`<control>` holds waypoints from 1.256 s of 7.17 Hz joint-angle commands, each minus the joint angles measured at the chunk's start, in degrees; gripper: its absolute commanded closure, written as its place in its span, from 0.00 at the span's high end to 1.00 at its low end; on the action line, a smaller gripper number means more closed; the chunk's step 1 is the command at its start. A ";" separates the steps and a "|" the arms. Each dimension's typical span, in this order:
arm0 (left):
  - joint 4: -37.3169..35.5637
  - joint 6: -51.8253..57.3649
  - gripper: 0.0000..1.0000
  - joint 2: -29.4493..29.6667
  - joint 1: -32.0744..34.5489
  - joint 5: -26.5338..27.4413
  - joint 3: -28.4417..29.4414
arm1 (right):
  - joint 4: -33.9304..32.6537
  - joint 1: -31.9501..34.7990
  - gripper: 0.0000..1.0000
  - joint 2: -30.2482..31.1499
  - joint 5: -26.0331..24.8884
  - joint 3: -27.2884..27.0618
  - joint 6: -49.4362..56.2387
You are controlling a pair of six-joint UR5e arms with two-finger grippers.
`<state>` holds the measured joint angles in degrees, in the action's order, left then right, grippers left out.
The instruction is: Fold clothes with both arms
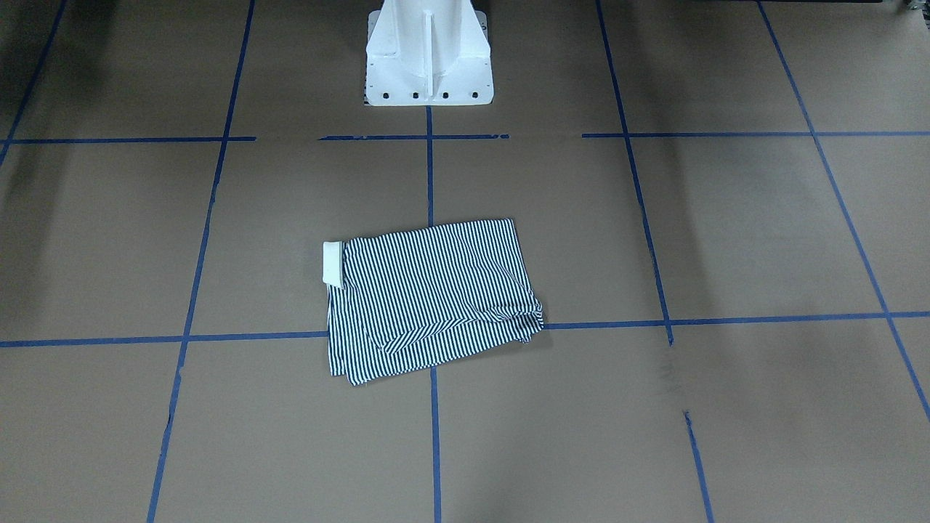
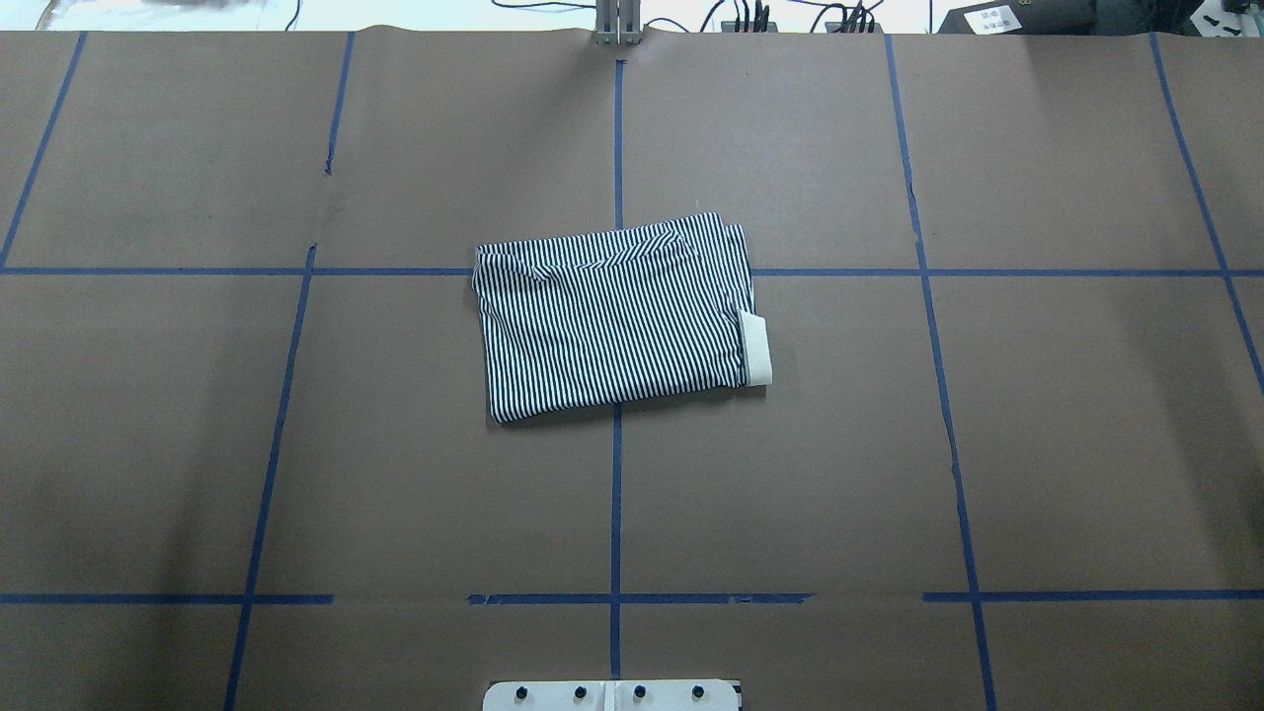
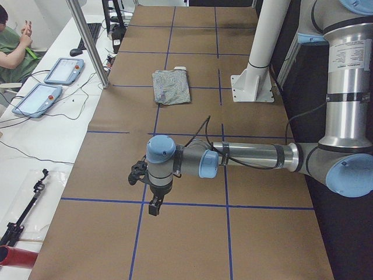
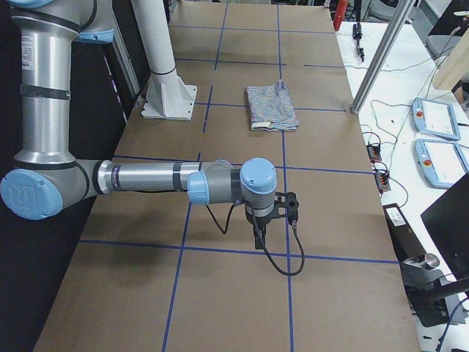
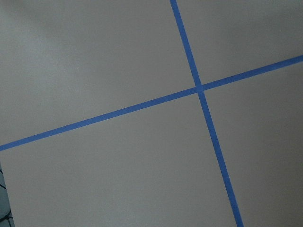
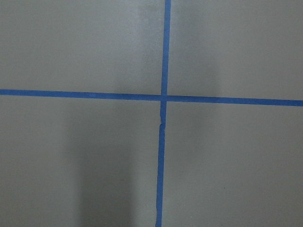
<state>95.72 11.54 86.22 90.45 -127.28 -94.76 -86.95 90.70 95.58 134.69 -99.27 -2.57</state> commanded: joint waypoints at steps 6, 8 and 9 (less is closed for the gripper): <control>0.34 -15.76 1.00 -0.35 0.07 -2.09 0.63 | 0.03 -0.26 1.00 0.05 0.14 0.75 -0.33; 0.52 -15.32 1.00 -0.26 -0.01 -2.00 0.54 | 0.03 -0.26 1.00 0.05 0.14 0.75 -0.33; 0.52 -15.32 1.00 -0.26 -0.01 -2.00 0.54 | 0.03 -0.26 1.00 0.05 0.14 0.75 -0.33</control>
